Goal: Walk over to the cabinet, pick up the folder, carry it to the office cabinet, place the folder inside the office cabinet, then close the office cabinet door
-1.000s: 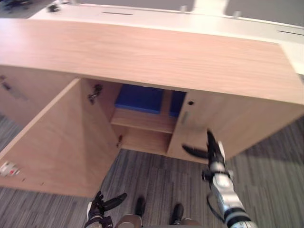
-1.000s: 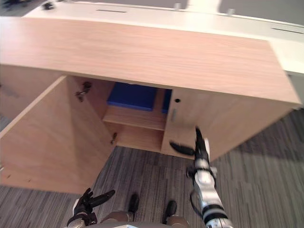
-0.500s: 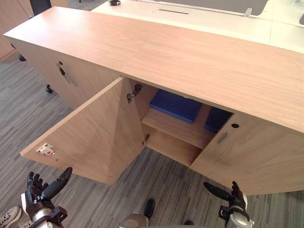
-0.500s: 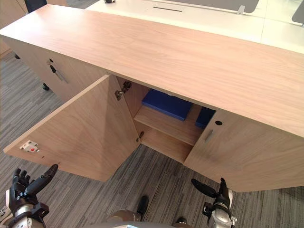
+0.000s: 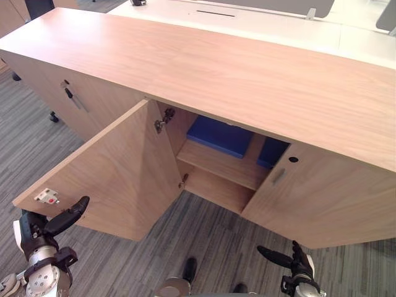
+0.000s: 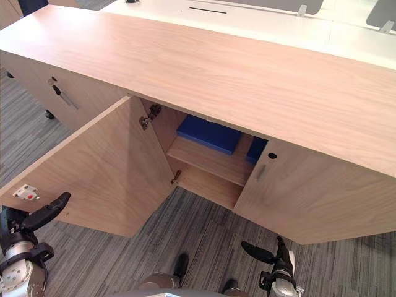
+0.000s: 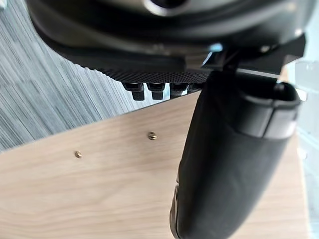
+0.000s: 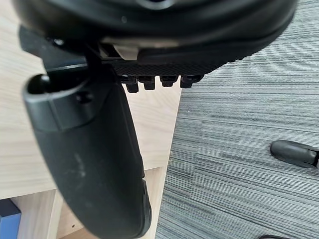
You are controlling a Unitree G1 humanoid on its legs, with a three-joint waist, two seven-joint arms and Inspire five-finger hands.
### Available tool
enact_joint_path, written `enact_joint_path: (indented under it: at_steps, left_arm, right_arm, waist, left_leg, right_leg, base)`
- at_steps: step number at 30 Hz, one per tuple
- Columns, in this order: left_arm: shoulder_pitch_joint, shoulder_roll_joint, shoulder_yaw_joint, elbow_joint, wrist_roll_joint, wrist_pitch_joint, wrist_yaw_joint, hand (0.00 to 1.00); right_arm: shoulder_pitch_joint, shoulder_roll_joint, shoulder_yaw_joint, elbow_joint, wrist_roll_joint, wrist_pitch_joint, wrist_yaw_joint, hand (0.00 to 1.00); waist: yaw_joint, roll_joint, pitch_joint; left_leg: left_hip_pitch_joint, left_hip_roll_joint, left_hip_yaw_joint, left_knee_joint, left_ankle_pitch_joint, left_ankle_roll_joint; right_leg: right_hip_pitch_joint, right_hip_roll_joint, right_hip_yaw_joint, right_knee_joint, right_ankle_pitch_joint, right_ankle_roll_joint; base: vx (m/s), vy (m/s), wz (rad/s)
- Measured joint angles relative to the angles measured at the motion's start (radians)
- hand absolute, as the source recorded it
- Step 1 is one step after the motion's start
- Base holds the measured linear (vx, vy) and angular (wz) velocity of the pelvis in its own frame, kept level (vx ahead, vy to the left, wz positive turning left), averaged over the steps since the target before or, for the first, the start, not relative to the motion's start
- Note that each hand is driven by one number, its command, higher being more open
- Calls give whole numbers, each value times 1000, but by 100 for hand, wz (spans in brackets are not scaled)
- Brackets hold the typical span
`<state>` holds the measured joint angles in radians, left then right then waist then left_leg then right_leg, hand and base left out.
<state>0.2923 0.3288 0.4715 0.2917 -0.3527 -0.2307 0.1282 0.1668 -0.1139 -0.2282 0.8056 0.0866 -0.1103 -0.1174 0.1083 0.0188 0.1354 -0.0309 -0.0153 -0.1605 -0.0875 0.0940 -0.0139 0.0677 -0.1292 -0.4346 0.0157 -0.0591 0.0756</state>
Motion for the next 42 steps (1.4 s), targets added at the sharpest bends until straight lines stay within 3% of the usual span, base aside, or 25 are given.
enact_joint_path:
  at_steps: [7,13,16,19,22,25,30,33,36,39,42]
  left_arm:
    - [82,-80,-92,-14,21,1,5,100]
    - [183,-200,-317,-18,80,21,4,100]
    - [210,-204,-462,-23,149,34,-2,100]
    - [194,-200,-582,-23,243,51,-16,100]
    - [129,-194,-693,-21,307,69,-29,100]
    - [-52,-191,-775,5,356,84,-30,100]
    - [-277,-173,-777,20,433,84,0,100]
    - [-373,-138,-722,56,453,92,20,100]
    - [-452,-95,-644,135,453,95,57,100]
    - [-473,-51,-611,151,449,96,69,100]
    - [-440,-61,-611,135,446,96,68,100]
  right_arm:
    - [1,11,0,34,0,0,6,100]
    - [3,48,14,51,0,1,0,100]
    - [3,53,34,56,0,1,-4,100]
    - [-25,63,50,52,-2,0,-6,100]
    - [-43,65,88,40,-2,0,-9,100]
    - [-42,64,124,33,-4,0,-16,100]
    - [-41,58,157,26,-16,1,-21,100]
    - [-51,52,156,23,-31,1,-21,100]
    - [-49,36,157,13,-39,1,-18,100]
    - [-44,22,156,10,-39,1,-12,100]
    - [-33,19,155,10,-39,1,-8,100]
  waist:
    - [2,-3,0]
    - [0,-3,0]
    - [-11,-3,0]
    - [-28,-3,0]
    - [-74,-4,0]
    - [-119,-9,0]
    - [-180,-8,1]
    - [-210,-8,1]
    - [-219,-8,1]
    - [-229,-8,1]
    - [-229,-8,1]
  left_leg:
    - [5,-1,39,-2,-2,-1]
    - [-15,0,77,-5,4,5]
    - [-24,3,98,-5,6,2]
    - [-32,12,157,-5,5,3]
    - [-45,17,215,-2,2,5]
    - [-51,19,302,0,-9,7]
    - [-53,22,383,0,-20,20]
    - [-40,25,411,1,-29,32]
    - [-26,26,417,1,-32,32]
    - [-21,24,416,1,-34,30]
    - [-5,19,417,0,-40,19]
  right_leg:
    - [-13,-2,45,-1,25,1]
    - [-56,-2,105,0,26,5]
    - [-78,5,148,5,26,6]
    - [-117,14,219,18,26,6]
    - [-162,22,286,22,30,12]
    - [-208,29,365,16,68,11]
    - [-223,37,443,-37,140,10]
    - [-223,43,473,-49,154,14]
    - [-219,44,487,-49,160,15]
    - [-211,40,487,-55,169,13]
    - [-194,36,487,-60,171,12]
  base:
    - [-76,26,-18]
    - [-103,32,-14]
    - [-53,16,-5]
    - [-38,18,-48]
    - [-7,25,-72]
    - [47,34,-77]
    - [102,18,-56]
    - [78,-6,-41]
    - [23,-6,-21]
    - [-30,1,0]
    - [-71,2,-1]
